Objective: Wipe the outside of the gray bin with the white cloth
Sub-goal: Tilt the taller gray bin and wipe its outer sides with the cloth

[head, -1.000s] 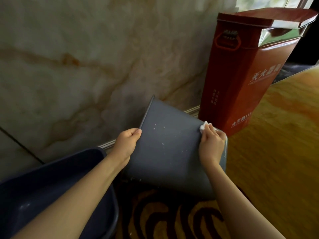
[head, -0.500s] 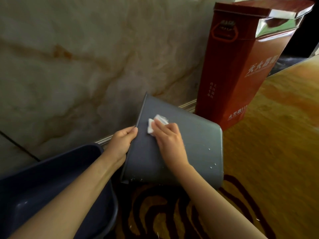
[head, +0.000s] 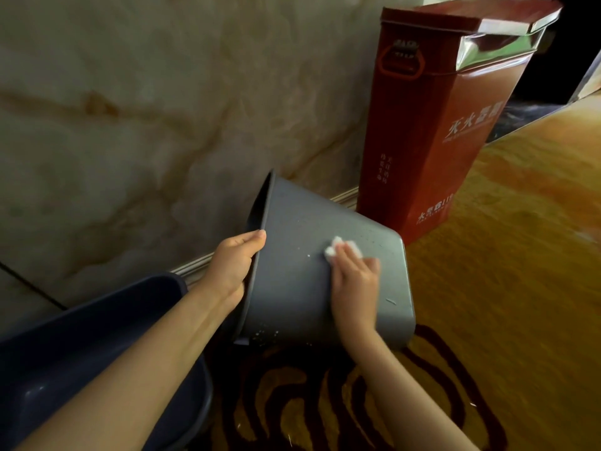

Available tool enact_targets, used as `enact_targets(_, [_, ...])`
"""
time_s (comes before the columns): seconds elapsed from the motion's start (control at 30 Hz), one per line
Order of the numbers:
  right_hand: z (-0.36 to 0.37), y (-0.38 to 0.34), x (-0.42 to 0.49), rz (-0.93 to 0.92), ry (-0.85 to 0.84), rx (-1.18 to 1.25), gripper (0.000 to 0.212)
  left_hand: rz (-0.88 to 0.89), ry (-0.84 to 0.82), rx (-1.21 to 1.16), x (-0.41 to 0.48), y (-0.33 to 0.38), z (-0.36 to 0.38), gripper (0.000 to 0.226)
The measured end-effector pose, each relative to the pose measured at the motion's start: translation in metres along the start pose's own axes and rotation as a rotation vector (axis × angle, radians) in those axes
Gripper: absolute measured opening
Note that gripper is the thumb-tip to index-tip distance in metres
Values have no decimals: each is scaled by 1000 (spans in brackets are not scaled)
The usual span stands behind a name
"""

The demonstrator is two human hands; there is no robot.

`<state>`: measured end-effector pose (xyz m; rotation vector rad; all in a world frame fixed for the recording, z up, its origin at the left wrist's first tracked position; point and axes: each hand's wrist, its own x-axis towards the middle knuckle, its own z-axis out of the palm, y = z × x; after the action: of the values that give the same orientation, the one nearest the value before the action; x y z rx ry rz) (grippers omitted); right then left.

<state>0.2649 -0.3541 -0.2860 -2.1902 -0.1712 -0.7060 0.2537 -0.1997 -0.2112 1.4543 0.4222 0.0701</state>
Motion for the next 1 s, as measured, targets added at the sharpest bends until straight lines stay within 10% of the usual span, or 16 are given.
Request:
enact_targets(0.27, [-9, -39, -52, -377, -166, 54, 35, -75, 33, -41, -7, 8, 7, 30])
enact_targets(0.6, [-53, 96, -41, 578, 42, -69, 27, -32, 81, 107, -5, 9, 18, 38])
enact_targets(0.83, [-17, -46, -64, -116, -49, 47, 40, -72, 97, 34, -6, 12, 23, 36])
enact_targets(1.0, [-18, -30, -76, -230, -71, 77, 36, -87, 91, 73, -7, 12, 18, 36])
